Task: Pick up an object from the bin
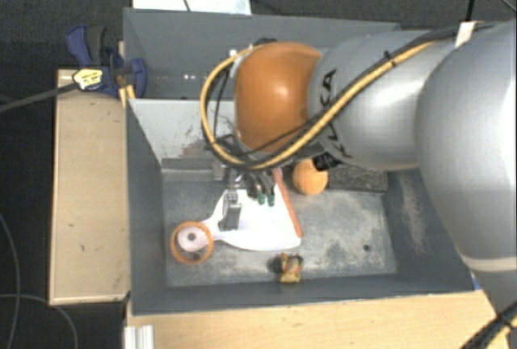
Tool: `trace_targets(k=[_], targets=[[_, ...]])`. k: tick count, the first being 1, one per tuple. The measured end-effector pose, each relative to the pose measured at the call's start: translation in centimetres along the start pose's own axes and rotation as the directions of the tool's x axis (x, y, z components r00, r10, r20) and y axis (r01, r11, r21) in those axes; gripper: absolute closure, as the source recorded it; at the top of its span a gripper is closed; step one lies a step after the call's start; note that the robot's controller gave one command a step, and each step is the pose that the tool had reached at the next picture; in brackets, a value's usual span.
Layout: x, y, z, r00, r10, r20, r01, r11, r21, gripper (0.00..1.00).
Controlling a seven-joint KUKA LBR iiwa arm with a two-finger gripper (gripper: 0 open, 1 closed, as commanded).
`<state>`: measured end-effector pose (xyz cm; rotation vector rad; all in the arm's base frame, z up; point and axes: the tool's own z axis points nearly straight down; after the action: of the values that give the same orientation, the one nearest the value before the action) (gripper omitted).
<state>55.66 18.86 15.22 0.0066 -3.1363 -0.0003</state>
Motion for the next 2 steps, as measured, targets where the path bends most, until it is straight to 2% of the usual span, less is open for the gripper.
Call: trace_targets(k=[2], targets=[[-0.13,-0.03,-0.29,1.000,0.003,0.010,-0.003,1.000,-0.002,0.00]])
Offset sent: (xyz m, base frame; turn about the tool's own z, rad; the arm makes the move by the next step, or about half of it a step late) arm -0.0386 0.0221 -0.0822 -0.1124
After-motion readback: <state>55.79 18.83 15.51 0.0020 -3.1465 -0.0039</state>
